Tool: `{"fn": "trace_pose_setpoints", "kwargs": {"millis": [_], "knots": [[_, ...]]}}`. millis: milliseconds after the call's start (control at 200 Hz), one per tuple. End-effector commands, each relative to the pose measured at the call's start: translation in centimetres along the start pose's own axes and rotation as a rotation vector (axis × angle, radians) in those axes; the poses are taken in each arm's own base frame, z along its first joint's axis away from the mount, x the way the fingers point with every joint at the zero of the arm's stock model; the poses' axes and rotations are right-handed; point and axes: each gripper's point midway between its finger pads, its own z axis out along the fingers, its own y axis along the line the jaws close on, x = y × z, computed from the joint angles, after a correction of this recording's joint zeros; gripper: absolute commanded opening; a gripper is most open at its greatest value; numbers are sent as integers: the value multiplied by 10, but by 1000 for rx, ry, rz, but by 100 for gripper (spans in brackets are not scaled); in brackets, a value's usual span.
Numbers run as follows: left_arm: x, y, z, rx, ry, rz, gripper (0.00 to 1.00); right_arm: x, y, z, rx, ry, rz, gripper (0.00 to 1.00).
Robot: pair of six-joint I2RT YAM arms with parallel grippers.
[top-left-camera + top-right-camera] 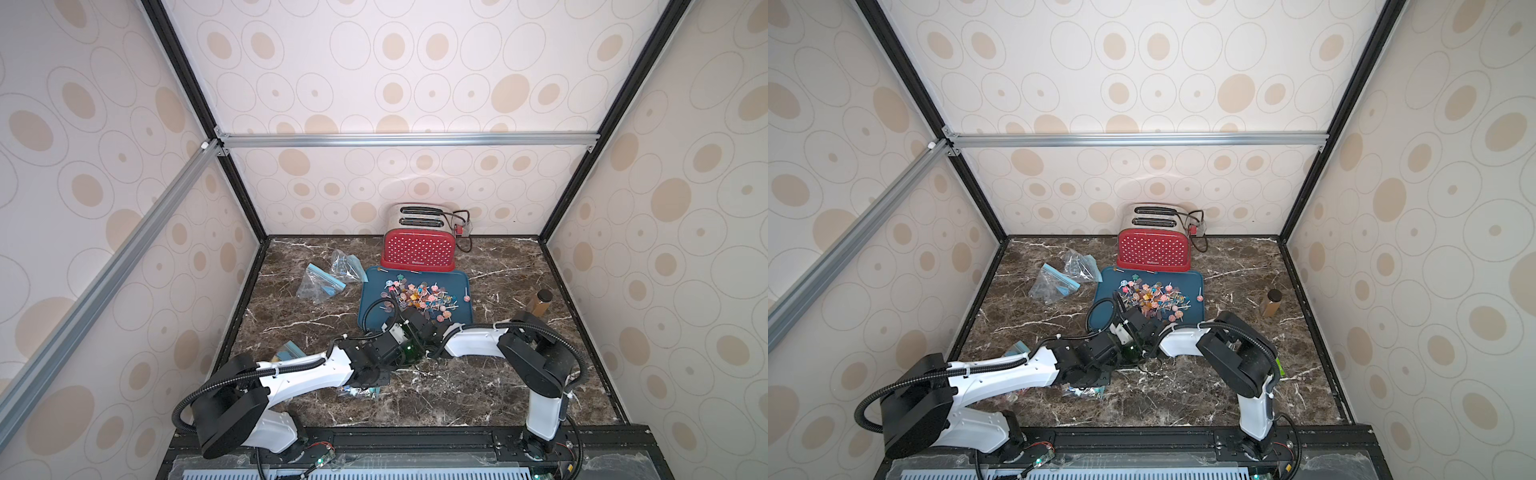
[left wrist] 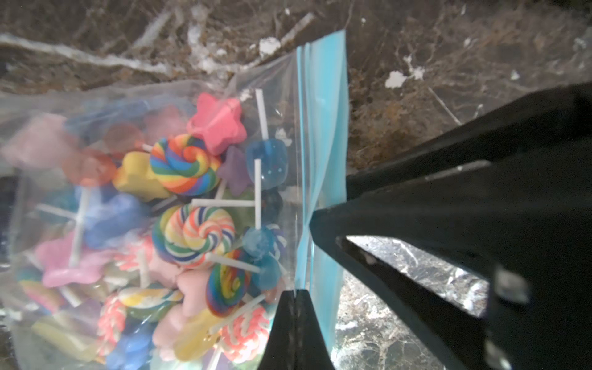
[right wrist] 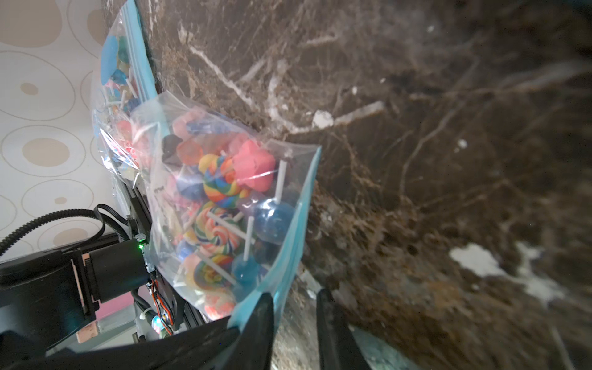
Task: Pour candies out of the ziploc bag
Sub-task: Open the ziploc bag at the center of the board.
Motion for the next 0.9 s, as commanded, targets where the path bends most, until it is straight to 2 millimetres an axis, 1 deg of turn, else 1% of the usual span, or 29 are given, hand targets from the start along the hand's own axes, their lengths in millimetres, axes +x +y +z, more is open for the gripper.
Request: {"fn": "trace_pose_setpoints", "kwargs": {"millis": [0,135,276,476,591,757,892], "knots": [[-3,13,-4,-40,-18,-30,0,8,-12,8,52,27,27,22],[-2,13,-3,-40,-18,-33,0,7,-10,10,42,29,31,21],[-1,12,0,-36,-13,-34,0,2,-4,11,18,20,29,22],[0,10,2,-30,-10,-34,0,0,-2,13,15,21,28,21],[-1,10,1,-27,-12,-36,0,1,-4,16,16,27,33,15],[-1,11,1,-29,-16,-39,0,2,-3,17,11,30,32,0],[-2,9,3,-34,-14,-37,0,2,1,14,0,20,21,0]]}}
